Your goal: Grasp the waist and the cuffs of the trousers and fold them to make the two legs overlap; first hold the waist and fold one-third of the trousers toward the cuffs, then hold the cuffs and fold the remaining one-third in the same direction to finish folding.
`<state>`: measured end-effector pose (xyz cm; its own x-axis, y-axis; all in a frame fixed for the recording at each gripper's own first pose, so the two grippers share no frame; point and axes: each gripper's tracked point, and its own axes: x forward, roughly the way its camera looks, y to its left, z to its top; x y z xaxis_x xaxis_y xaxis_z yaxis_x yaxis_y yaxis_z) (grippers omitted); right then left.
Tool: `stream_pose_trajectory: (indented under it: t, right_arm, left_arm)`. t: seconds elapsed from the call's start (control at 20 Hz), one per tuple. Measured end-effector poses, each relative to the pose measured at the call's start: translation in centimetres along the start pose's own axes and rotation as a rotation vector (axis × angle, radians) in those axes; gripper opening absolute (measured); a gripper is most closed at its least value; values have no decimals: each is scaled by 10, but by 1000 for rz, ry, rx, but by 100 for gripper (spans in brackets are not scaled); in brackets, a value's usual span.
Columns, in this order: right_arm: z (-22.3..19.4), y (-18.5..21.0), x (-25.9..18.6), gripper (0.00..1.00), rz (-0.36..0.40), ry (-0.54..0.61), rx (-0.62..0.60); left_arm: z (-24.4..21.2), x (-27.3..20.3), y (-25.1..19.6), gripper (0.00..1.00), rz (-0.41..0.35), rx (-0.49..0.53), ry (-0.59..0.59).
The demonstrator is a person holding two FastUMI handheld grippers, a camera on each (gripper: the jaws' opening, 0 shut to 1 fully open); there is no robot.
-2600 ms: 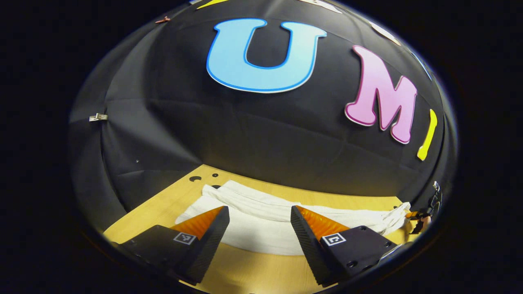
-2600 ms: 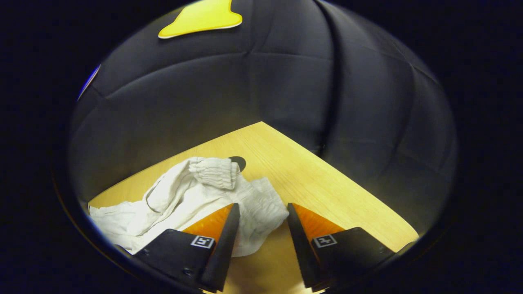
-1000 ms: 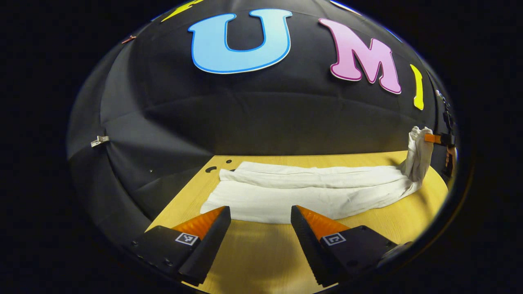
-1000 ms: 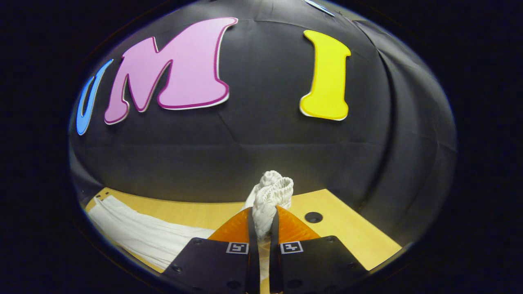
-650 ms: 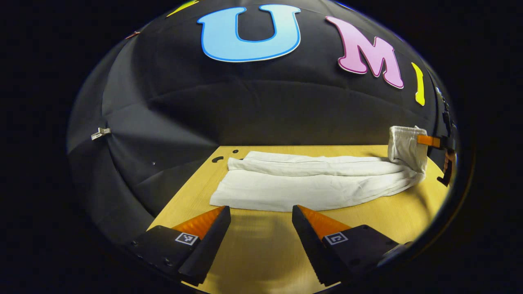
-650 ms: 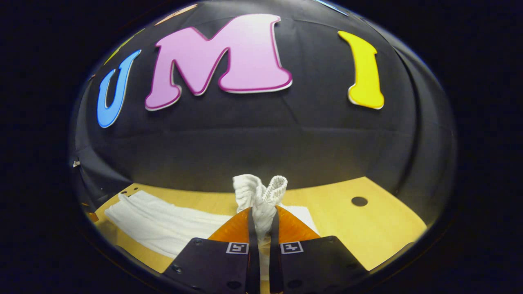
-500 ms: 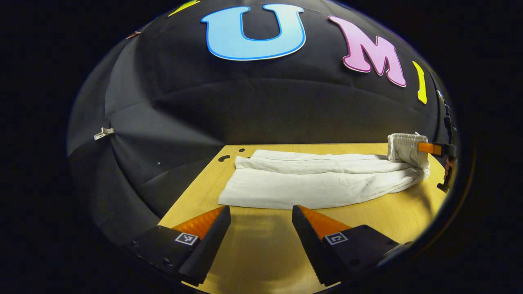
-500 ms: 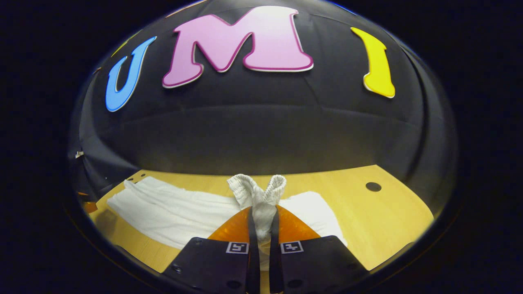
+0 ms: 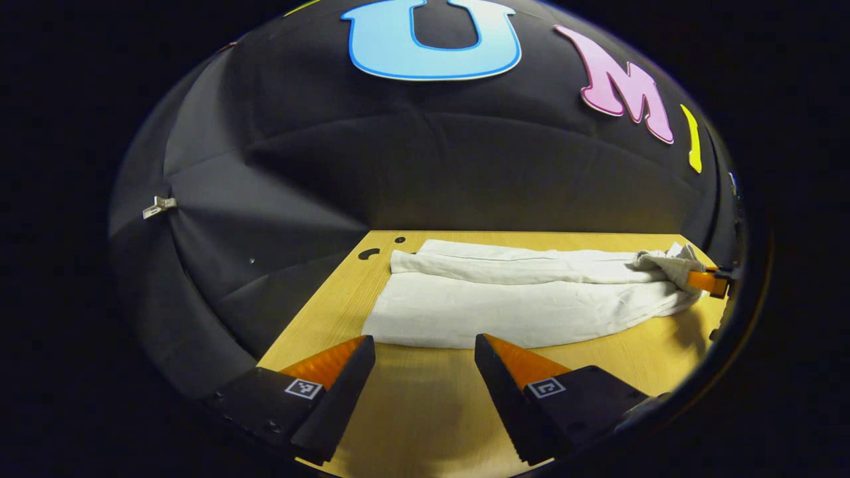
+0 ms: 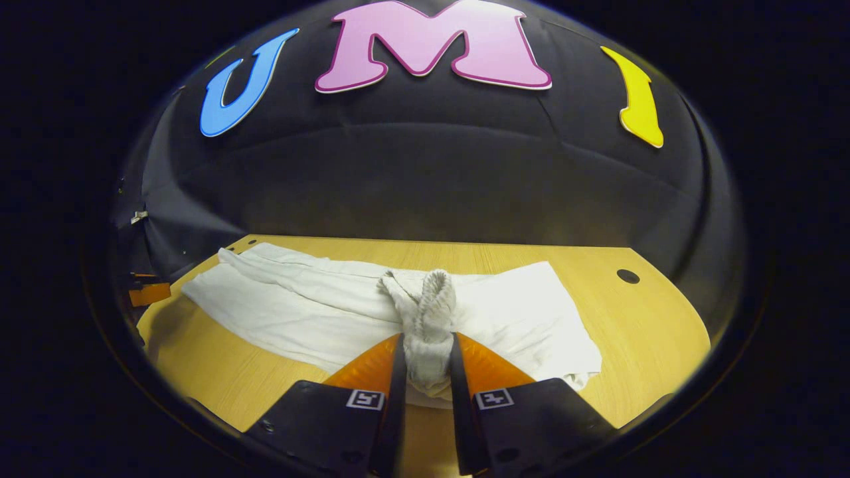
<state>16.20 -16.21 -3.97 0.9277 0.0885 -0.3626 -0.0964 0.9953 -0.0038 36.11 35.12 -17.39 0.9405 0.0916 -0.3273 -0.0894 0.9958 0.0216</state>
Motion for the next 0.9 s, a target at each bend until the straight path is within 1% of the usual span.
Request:
stream_pose_trajectory:
  t: [0.05, 0.1, 0.15, 0.2, 0.25, 0.3, 0.35, 0.45, 0.55, 0.6, 0.7, 0.75, 0.8, 0.9]
  right_arm:
    - [-3, 3, -1, 40, 13, 9, -5]
    - [-10, 12, -5, 53, 41, 37, 0]
    - [-15, 19, -13, 62, 53, 49, 3]
    - [-17, 24, -20, 68, 66, 53, 4]
    - [-19, 28, -25, 82, 75, 57, 5]
    - [-22, 29, -33, 87, 80, 67, 10]
    - [-29, 30, -45, 99, 78, 89, 22]
    - [-43, 31, -72, 100, 79, 143, 60]
    - [-65, 38, -115, 99, 95, 236, 101]
    - [-73, 39, -138, 99, 105, 269, 91]
    - [-89, 32, -185, 99, 82, 325, 50]
    - [-94, 30, -206, 99, 70, 344, 52]
    - [-97, 30, -224, 99, 58, 357, 67]
    - [-101, 38, -248, 99, 61, 393, 108]
  left_arm:
    - [-2, 6, -1, 96, 3, -45, 16]
    - [-2, 10, 3, 96, 19, -76, 21]
    - [4, 18, 9, 96, 42, -91, 16]
    - [9, 28, 15, 96, 59, -90, 14]
    - [15, 37, 22, 96, 67, -89, 12]
    - [18, 47, 25, 96, 67, -91, 17]
    - [22, 60, 30, 97, 66, -94, 29]
    - [19, 78, 41, 96, 94, -106, 54]
    - [7, 91, 48, 96, 112, -115, 95]
    - [3, 91, 50, 96, 122, -116, 112]
    - [-7, 96, 48, 96, 118, -136, 163]
    - [-5, 102, 50, 99, 110, -113, 147]
    - [-10, 112, 48, 99, 96, -97, 166]
    - [-8, 111, 42, 98, 56, -47, 180]
